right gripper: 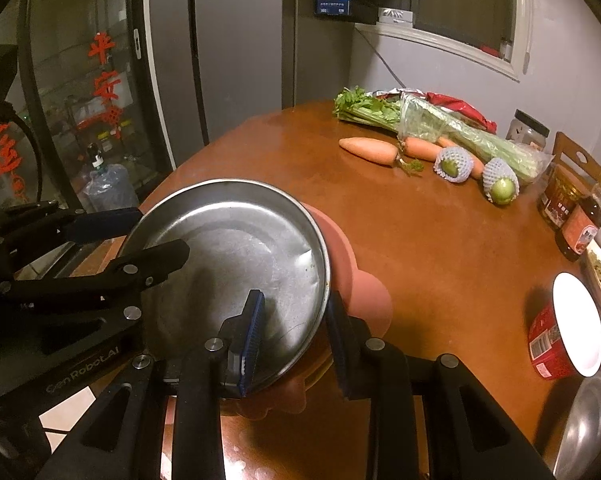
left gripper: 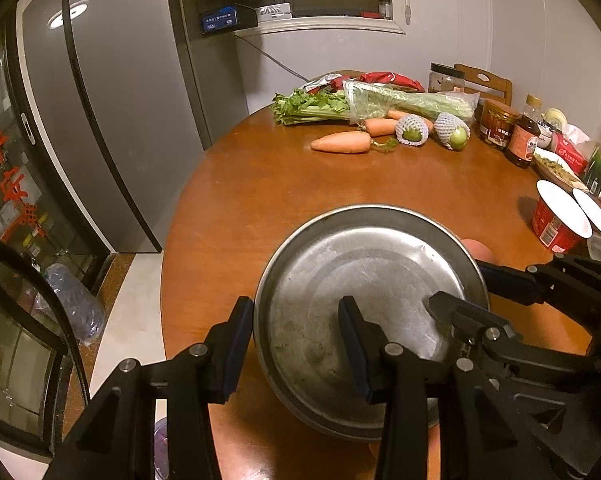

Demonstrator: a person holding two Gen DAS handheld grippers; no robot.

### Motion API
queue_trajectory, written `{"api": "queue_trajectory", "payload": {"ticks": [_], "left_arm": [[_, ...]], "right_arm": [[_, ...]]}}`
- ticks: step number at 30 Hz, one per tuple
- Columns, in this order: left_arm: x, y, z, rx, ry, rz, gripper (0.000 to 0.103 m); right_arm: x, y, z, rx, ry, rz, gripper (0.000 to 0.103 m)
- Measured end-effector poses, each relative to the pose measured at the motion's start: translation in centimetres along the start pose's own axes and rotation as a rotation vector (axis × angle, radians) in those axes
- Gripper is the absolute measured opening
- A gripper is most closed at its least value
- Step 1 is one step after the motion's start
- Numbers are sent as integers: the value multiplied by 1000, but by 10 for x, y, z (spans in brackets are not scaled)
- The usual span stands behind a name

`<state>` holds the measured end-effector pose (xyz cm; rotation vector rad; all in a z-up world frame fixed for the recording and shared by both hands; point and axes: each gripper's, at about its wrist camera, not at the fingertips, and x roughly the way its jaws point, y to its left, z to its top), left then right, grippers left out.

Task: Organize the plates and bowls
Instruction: 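Lower the grey metal pan with the left tool onto the pink plate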

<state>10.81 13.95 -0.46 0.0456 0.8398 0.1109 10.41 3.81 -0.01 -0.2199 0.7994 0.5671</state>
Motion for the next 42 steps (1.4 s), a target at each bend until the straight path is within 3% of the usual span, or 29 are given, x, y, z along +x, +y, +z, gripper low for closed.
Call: {"api": "queue_trajectory", "payload": {"ticks": [26,30,38,42], "left_arm": [[6,8,-4,-44,8,-26,46],[3,10,-4,-54,-1,-32,47],[-8,17,-5,-74,-28,-39,53],[-12,24,-8,-99,-32,-38,62]], "right_arm": [[-4,6,1,-38,-6,-51,36],[-6,6,3,-34,-17,-50,43],[-13,0,4,-5,-38,-65,49],[-18,-7,3,27,-47,-63,55]]}}
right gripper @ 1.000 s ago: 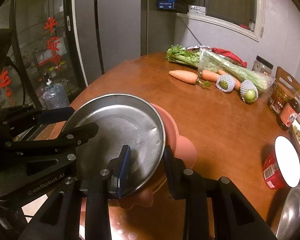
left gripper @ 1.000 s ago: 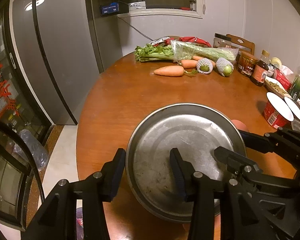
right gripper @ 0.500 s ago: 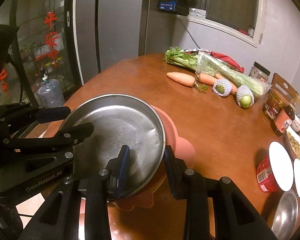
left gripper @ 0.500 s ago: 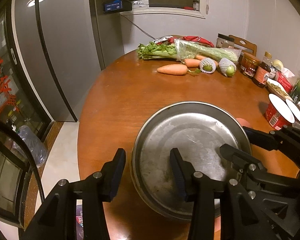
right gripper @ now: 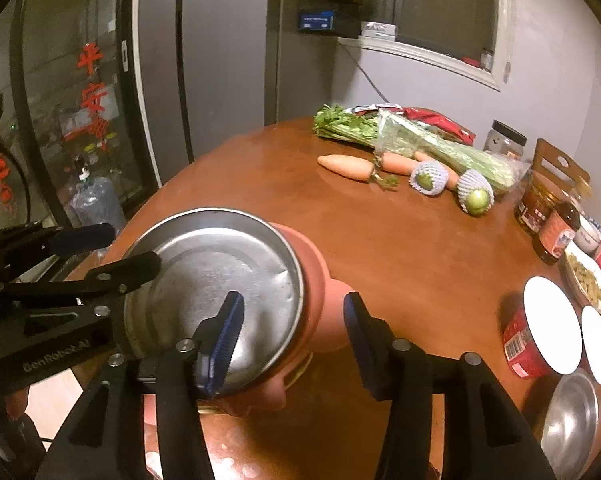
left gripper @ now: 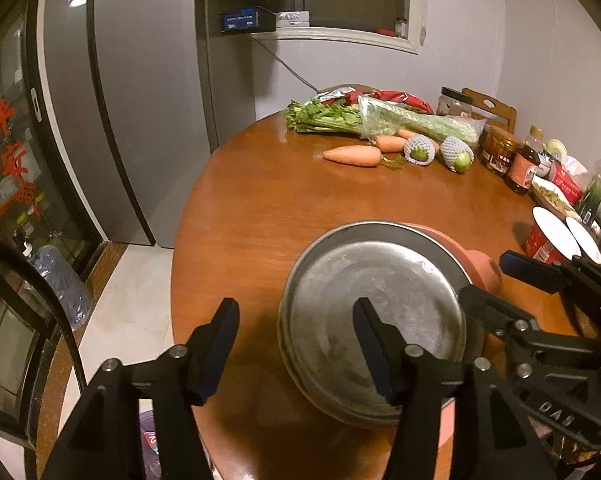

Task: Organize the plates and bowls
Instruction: 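Lower the grey metal pan with the left tool onto the pink plate, then settle the grey pan flat on the pink plate with the left tool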

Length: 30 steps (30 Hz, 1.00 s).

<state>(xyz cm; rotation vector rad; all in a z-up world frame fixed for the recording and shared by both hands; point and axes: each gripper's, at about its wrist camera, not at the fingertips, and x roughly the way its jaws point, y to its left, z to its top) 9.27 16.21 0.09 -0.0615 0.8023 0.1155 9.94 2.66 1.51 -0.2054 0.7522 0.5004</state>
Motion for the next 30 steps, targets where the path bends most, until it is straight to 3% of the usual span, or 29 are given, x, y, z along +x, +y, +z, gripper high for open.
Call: {"api": "queue_trajectory", "payload": {"ticks": [17,28,30], "left_arm": [[23,3,-16,-26,93,-57,64],[28,-4,-16,-30,106,-130,64],[28,-6,-16,-29,104,-127,64]], "right_arm": [[2,-25,-27,195,101,112,61],[12,-10,-32,193,123,196,61],[12,-9,-31,181,112,190,55]]}}
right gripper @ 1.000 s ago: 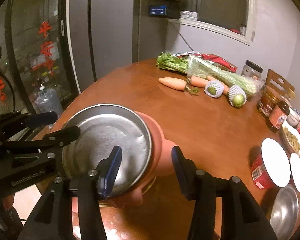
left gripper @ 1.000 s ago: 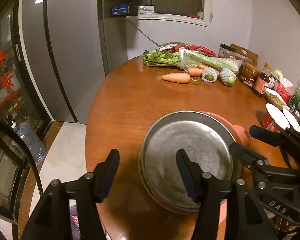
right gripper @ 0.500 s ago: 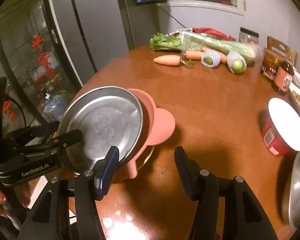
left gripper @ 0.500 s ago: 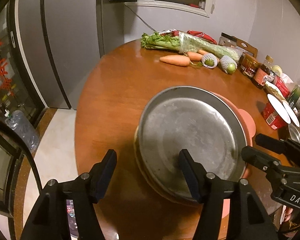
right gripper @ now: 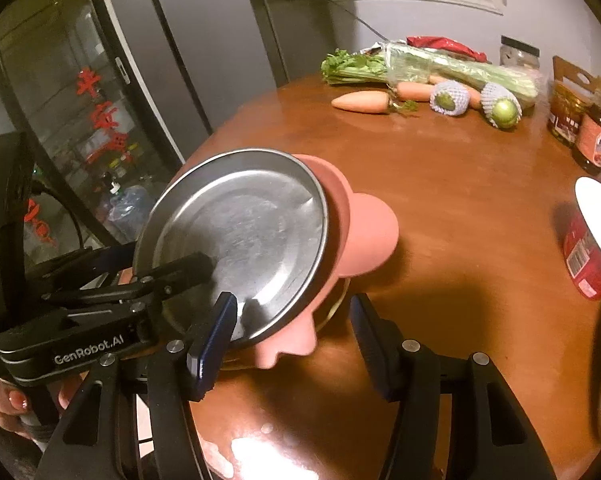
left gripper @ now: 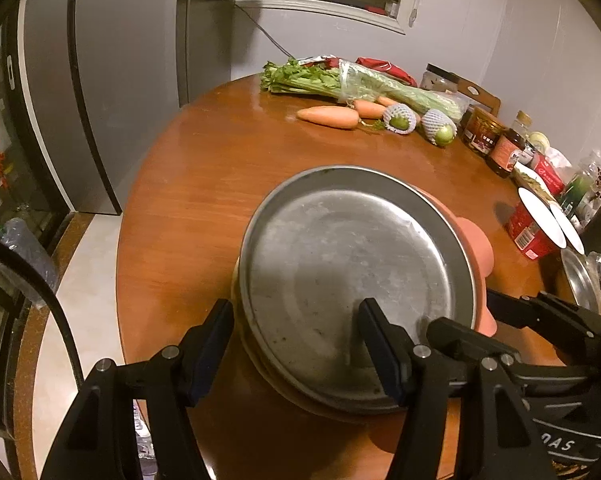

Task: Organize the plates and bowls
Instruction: 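Settle the grey pan flat on the pink plate with the left tool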

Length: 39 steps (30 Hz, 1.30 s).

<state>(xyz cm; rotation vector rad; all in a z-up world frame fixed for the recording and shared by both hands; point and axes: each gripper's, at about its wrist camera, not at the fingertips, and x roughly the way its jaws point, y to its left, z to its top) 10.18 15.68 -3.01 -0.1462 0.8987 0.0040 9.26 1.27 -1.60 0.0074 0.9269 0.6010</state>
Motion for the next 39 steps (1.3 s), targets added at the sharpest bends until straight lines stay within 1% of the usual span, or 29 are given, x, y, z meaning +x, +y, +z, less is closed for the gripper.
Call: {"api": "queue_trajectory", "payload": {"ticks": [6,14,19,39], "left_arm": [[5,-7,4,15,0,-1,64],[19,-23,17,32,5,-12,64],[26,-30,24,36,5,-6,65],[42,-48,39,39,10,-13,65]], "right_arm": [[3,-6,4,-17,-21,-30,51],[5,-24,10,-2,-33,-66,50],[7,-35,16,5,-34,-82,49],[10,-64,25,61,-29,-81,48]]}}
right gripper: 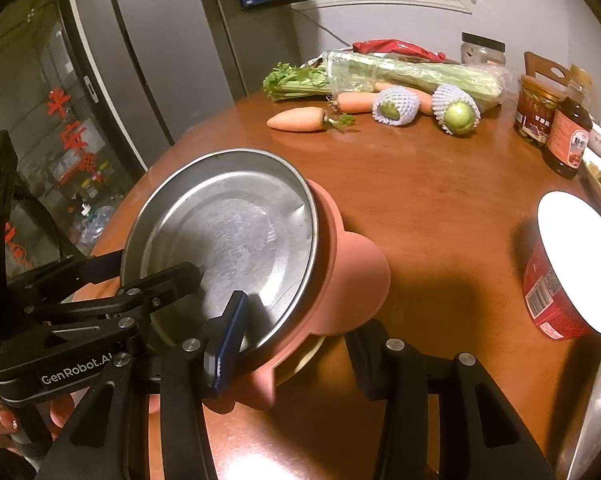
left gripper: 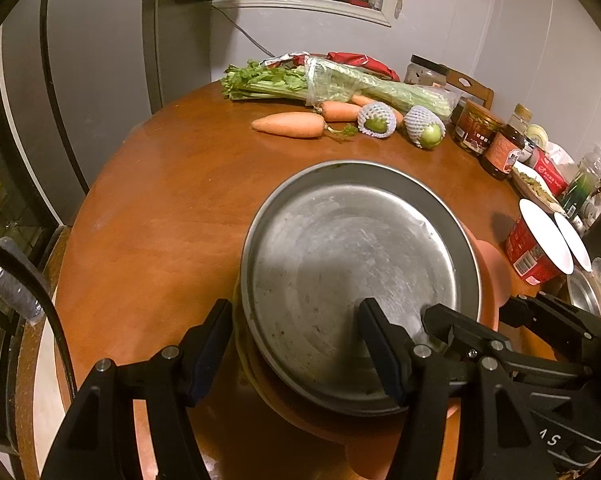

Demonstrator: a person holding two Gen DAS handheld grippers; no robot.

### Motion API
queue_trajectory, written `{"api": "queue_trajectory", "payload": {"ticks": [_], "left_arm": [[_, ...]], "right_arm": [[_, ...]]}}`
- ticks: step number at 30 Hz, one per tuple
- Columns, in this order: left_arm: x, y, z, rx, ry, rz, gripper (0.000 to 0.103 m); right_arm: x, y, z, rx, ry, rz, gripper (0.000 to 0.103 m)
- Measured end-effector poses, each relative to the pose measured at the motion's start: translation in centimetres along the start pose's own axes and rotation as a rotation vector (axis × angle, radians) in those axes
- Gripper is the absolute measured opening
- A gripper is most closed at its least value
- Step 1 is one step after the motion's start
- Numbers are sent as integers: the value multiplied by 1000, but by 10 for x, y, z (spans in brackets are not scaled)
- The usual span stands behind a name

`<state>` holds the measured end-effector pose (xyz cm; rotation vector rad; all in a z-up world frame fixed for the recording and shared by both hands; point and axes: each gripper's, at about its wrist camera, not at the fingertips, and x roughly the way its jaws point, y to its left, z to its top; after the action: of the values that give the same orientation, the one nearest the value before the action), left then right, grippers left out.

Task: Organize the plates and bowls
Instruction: 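Settle the grey pan flat on the pink plate with the left tool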

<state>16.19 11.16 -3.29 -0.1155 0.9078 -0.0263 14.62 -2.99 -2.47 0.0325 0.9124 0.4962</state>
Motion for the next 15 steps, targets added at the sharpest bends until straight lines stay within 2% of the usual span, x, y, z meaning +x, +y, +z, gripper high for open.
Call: {"api": "queue_trajectory", "payload": {"ticks": [8,12,15], "left_arm": [[2,1,3,-13,6,-3,65],[1,2,3,-14,7,14,65],[-1,7,2,-32,7,23,65]], "right_arm": [[0,0,2,1,8,4,48],[-3,-5,3,41,6,27,48],[-7,-7,5,49,-3,13,49]]}}
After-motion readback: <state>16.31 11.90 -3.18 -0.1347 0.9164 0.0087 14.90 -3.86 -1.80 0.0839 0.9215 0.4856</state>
